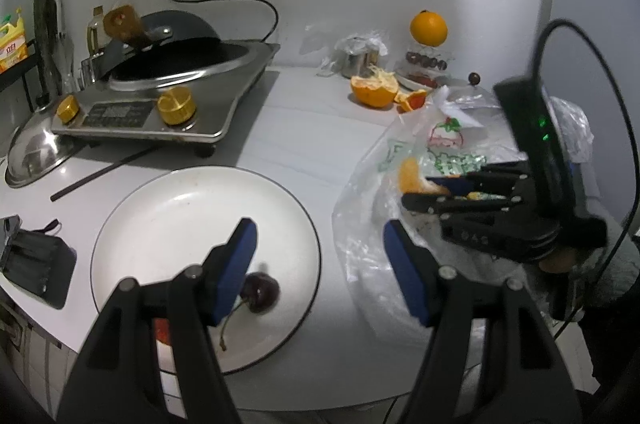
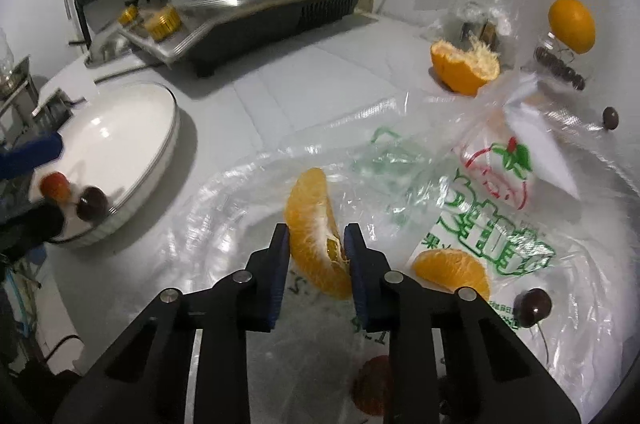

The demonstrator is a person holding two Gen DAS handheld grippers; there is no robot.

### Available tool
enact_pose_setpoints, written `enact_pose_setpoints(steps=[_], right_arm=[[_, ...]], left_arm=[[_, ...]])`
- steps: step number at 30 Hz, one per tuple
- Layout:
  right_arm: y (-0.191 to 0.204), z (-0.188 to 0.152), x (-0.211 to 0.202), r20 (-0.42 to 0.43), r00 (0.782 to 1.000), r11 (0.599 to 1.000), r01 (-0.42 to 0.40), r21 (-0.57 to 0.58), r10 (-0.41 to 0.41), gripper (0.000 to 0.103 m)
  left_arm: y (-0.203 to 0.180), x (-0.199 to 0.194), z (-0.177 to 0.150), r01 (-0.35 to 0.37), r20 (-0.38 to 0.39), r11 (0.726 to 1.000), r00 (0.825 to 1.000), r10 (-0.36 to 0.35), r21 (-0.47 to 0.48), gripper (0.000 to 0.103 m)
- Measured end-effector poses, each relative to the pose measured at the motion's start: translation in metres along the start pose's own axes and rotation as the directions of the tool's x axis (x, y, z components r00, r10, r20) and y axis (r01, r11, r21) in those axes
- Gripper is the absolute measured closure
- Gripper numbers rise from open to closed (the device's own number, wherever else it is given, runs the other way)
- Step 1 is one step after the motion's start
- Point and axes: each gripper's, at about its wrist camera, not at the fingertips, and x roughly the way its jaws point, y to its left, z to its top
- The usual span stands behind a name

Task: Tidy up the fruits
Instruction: 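Grasp an orange segment on the bag with the right tool while the left tool returns over the bag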

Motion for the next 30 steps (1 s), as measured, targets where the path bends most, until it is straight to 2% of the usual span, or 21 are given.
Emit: enact_pose_setpoints(steps=[2,3,6,13,17,19,21,30], right_arm=[[0.0,0.001,-0.009,0.023,1.0,1.0,-0.001,0.005,0.001,0.082],[0.0,0.002,-0.013,0.033,0.999,1.0,-0.002,0.009,0.002,0.088],[0.0,0.002,-0.023,0.053,0.999,1.0,-0.006,0.013,0.005,0.089],[0.003,-0.001,-0.014,0.021,0.999,0.999,-0.035,0.015,0.035,0.089],[0.007,-0.002,-0.003,-0.012,1.0,1.0,-0.023,0.006,0.023,0.087],[0.008,-0.003,0.001,-0.024,1.0,1.0,-0.012,0.003,0.012,0.078],[0.008,-0.004,0.005,-0.039,0.999,1.0,-0.005,0.004,0.005,0.073],[0.002,-0.01,0.022,-0.089,0.996,1.0,0.004,0.022,-0.002,0.073]], left_arm=[[-0.003,-0.003,0.0,0.004,0.004,1.0,1.0,-0.004,0.006,0.036],[-0.004,-0.004,0.0,0.006,0.006,1.0,1.0,-0.006,0.008,0.036],[-0.01,-0.009,0.0,0.011,0.012,1.0,1.0,-0.011,0.016,0.036],[-0.018,-0.019,-0.001,0.012,0.024,1.0,1.0,-0.013,0.027,0.036],[-0.017,-0.02,-0.003,0.008,0.02,1.0,1.0,-0.009,0.02,0.036],[-0.016,-0.019,-0.003,0.007,0.019,1.0,1.0,-0.007,0.02,0.036],[-0.016,-0.019,-0.003,0.007,0.019,1.0,1.0,-0.007,0.019,0.036],[-0.014,-0.014,-0.003,0.012,0.01,1.0,1.0,-0.012,0.019,0.036]])
